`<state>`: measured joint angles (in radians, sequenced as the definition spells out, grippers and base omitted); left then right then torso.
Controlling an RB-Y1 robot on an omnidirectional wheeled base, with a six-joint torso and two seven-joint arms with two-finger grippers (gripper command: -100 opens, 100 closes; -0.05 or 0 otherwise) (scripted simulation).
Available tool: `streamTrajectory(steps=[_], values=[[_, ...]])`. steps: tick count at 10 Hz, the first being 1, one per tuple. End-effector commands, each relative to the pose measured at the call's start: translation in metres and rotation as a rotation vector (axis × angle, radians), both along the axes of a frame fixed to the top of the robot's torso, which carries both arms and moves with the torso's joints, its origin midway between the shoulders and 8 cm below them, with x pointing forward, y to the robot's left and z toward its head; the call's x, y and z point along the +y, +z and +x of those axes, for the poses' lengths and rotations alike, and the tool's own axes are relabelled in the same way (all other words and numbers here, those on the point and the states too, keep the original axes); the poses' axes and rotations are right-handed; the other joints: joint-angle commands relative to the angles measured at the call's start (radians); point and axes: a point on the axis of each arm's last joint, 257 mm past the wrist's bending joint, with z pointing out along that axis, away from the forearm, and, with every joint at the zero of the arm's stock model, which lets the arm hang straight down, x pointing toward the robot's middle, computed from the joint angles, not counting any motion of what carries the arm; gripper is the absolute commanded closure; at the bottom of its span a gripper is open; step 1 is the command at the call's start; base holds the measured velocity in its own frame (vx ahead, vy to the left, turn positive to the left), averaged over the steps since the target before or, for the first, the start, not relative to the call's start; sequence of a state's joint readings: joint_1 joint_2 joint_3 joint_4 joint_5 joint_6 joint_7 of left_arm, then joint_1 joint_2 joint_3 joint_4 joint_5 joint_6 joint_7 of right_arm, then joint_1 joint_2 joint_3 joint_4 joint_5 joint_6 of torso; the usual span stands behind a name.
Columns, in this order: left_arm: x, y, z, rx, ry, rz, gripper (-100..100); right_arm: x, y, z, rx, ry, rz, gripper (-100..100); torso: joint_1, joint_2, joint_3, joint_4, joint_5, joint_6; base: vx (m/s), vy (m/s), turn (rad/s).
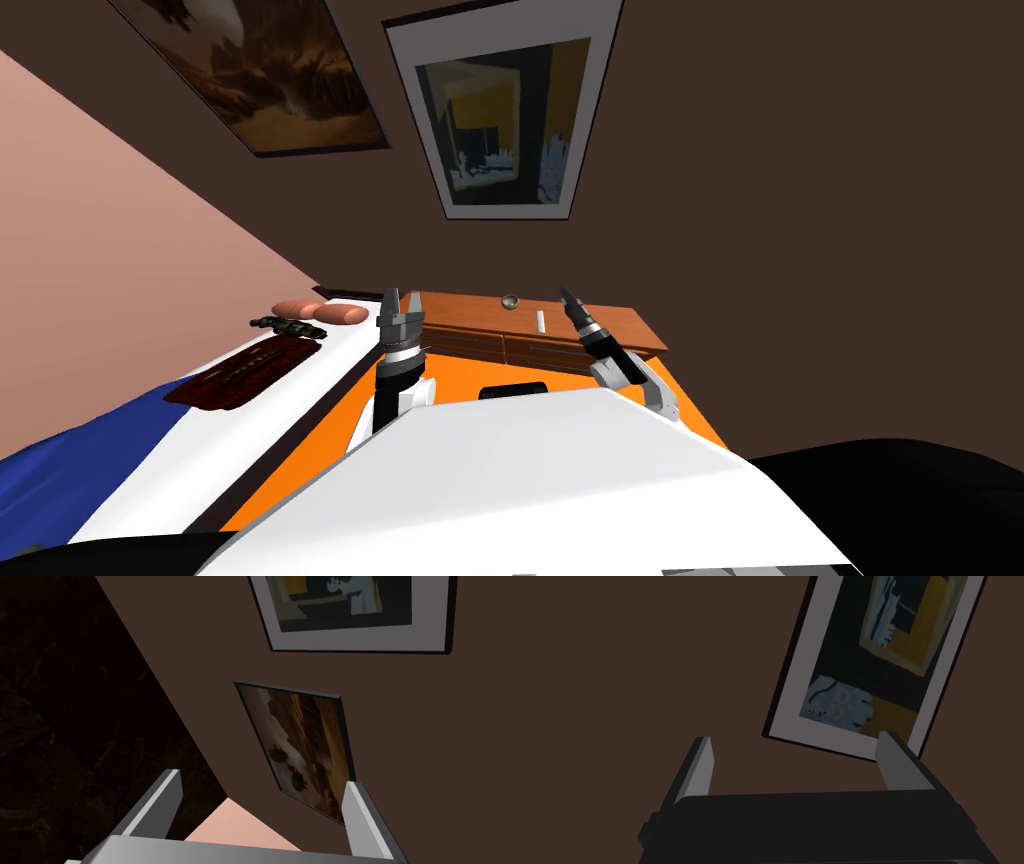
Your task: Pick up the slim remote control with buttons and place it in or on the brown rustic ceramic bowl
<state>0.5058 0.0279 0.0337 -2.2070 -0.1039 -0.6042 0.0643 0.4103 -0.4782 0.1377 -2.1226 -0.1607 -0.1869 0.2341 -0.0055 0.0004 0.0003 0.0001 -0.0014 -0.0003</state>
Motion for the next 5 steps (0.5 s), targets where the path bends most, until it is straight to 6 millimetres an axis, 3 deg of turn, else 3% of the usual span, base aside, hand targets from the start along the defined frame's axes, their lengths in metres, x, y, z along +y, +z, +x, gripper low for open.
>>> streamTrajectory(steps=[1,2,3,5], values=[[0.000,0.000,0.000,0.000,0.000,0.000,0,-0.002,-0.016,0.003,0.052,0.001,-0.021,-100,0.000,0.000,0.000,0.000,0.000,0.000,-0.031,-0.068,0.154],[0.000,0.000,0.000,0.000,0.000,0.000,0,-0.007,-0.041,0.006,0.125,0.006,-0.047,-100,0.000,0.000,0.000,0.000,0.000,0.001,-0.026,-0.089,0.283],[0.000,0.000,0.000,0.000,0.000,0.000,0,-0.008,-0.045,0.007,0.137,0.003,-0.050,-100,-0.001,-0.001,0.000,0.000,0.000,0.000,-0.034,-0.085,0.154],[0.000,0.000,0.000,0.000,0.000,0.000,0,-0.019,-0.096,0.008,0.289,0.007,-0.101,-100,-0.002,-0.001,0.000,0.000,0.000,0.000,-0.043,-0.102,0.387]])
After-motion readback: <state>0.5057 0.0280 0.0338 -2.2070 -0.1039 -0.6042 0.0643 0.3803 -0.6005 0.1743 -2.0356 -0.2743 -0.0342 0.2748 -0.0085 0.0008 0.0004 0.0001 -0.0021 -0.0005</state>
